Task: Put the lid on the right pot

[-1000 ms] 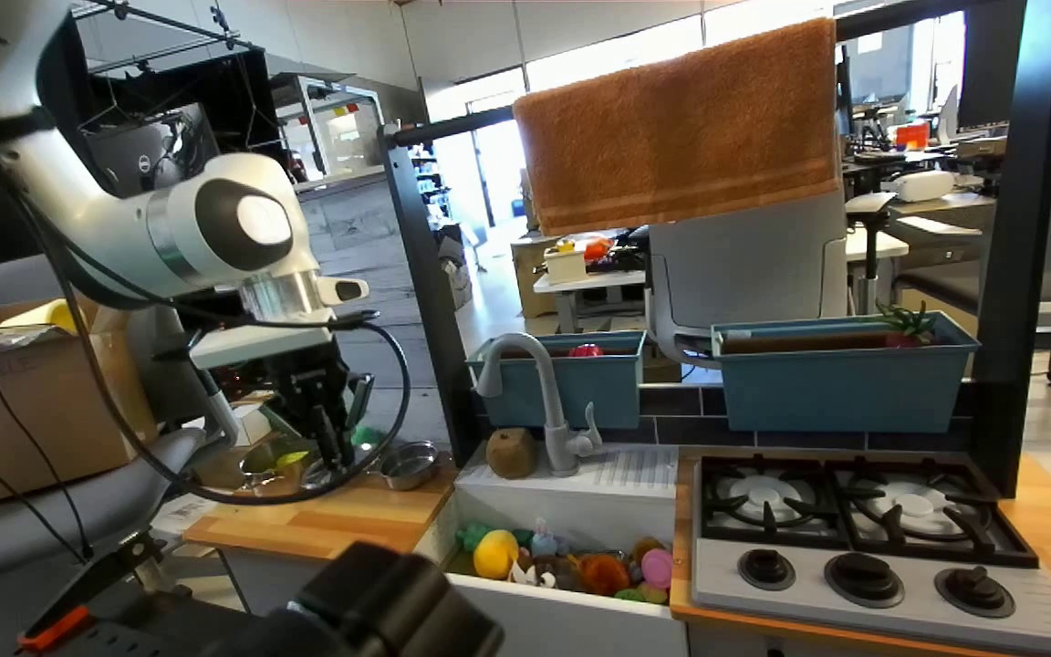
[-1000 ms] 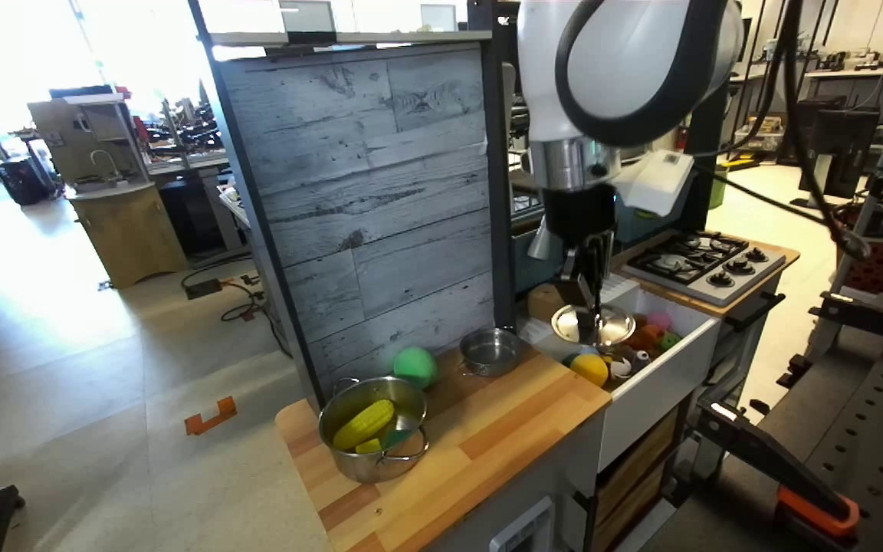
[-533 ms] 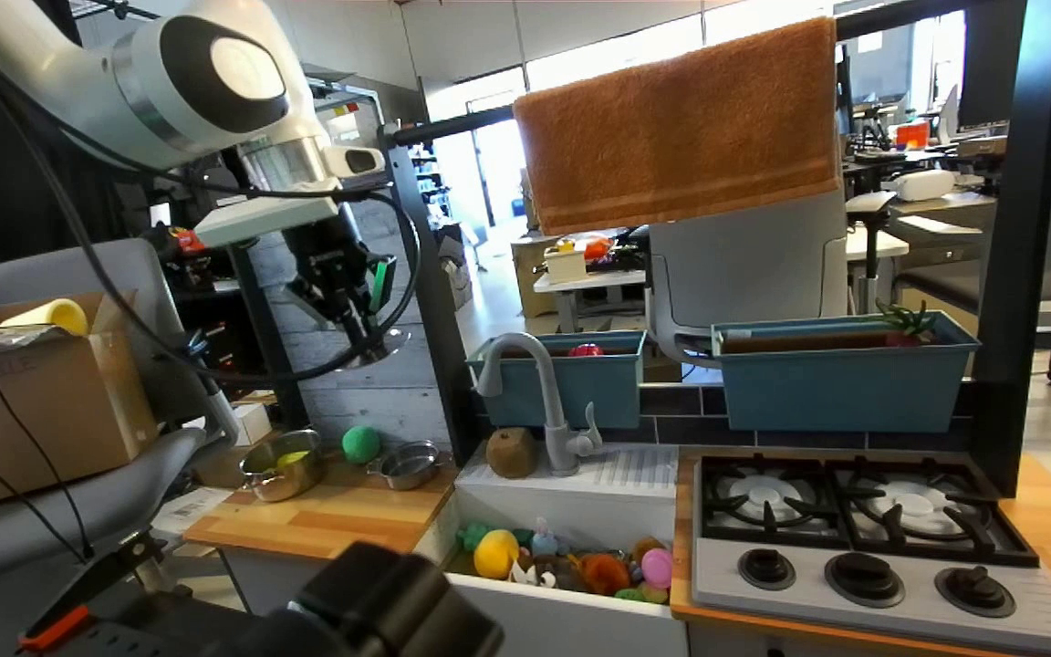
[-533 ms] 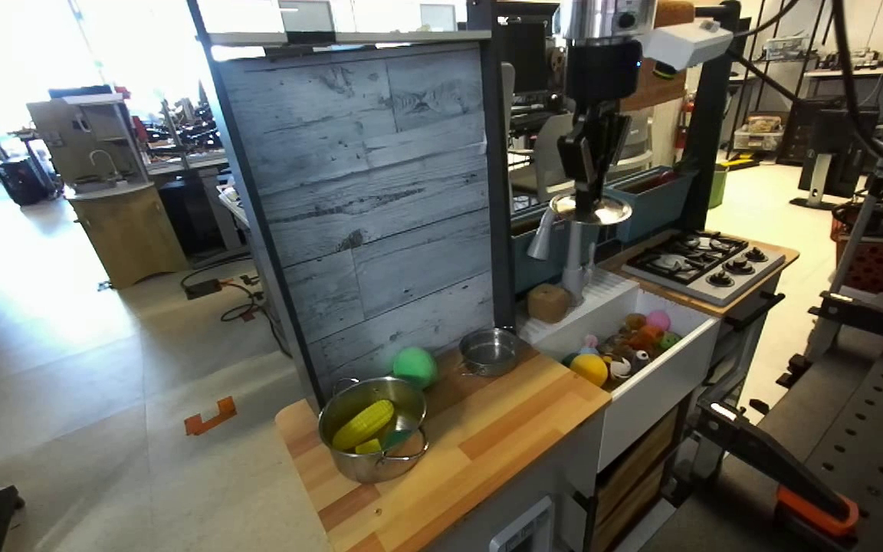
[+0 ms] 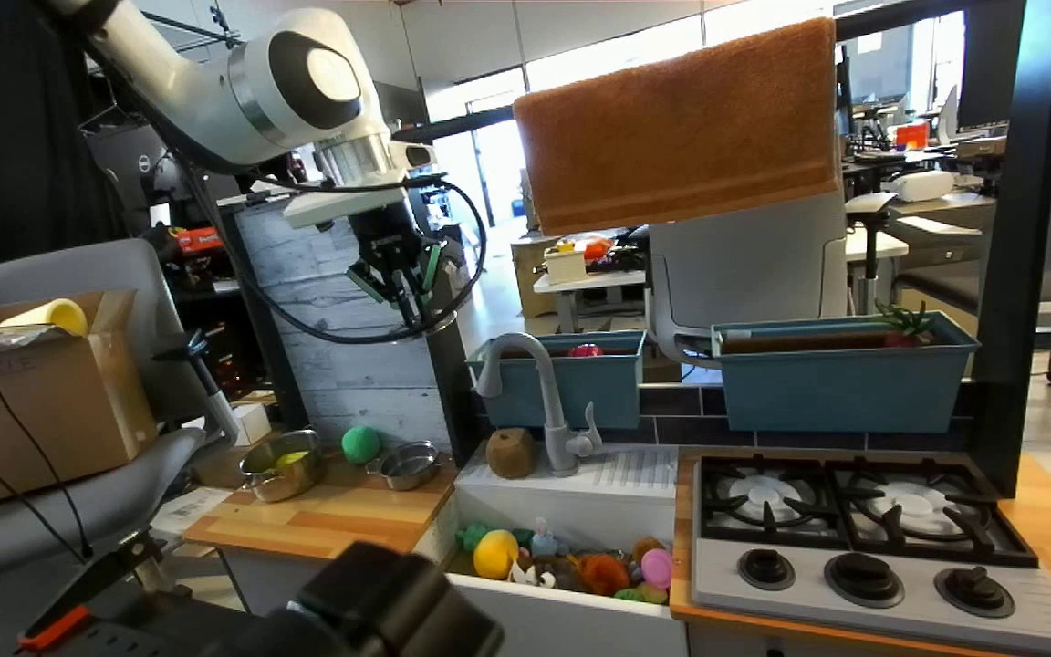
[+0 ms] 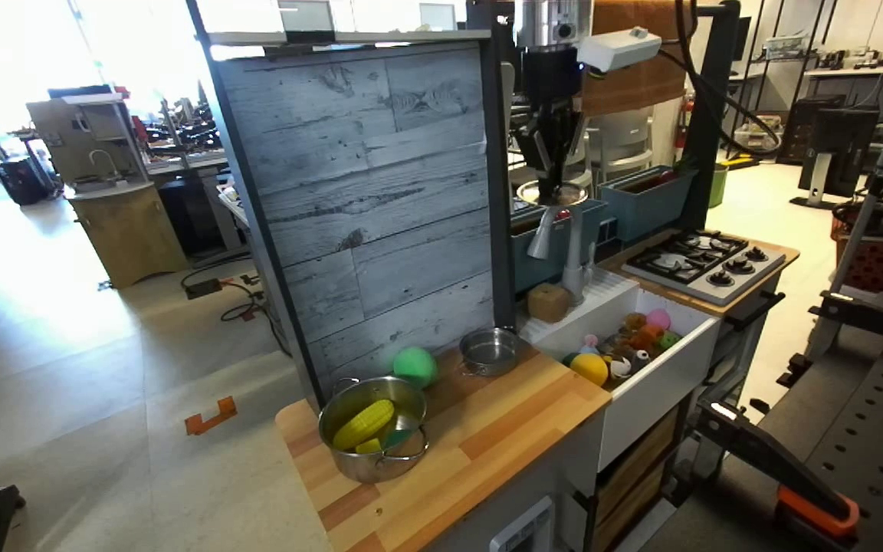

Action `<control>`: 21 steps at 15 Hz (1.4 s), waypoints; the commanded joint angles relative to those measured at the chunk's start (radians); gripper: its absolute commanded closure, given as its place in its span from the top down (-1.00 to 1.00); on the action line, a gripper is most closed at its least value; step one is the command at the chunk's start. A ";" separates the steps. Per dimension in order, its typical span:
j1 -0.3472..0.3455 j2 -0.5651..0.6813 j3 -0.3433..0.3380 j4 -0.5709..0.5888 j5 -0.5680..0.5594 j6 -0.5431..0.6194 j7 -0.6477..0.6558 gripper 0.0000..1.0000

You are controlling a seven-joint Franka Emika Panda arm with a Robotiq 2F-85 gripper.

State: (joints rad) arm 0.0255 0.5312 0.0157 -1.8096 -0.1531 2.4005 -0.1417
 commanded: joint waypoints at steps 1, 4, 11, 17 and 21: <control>0.039 0.117 0.009 0.085 -0.030 -0.029 -0.007 -0.90; 0.072 0.172 0.004 0.074 -0.051 -0.031 0.018 -0.90; 0.135 0.266 0.009 0.061 -0.072 0.025 0.063 -0.90; 0.179 0.342 -0.004 0.078 -0.065 0.247 0.111 -0.90; 0.164 0.405 -0.038 0.150 -0.049 0.357 0.133 -0.90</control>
State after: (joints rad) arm 0.2008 0.8808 -0.0013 -1.7347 -0.2088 2.7073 -0.0249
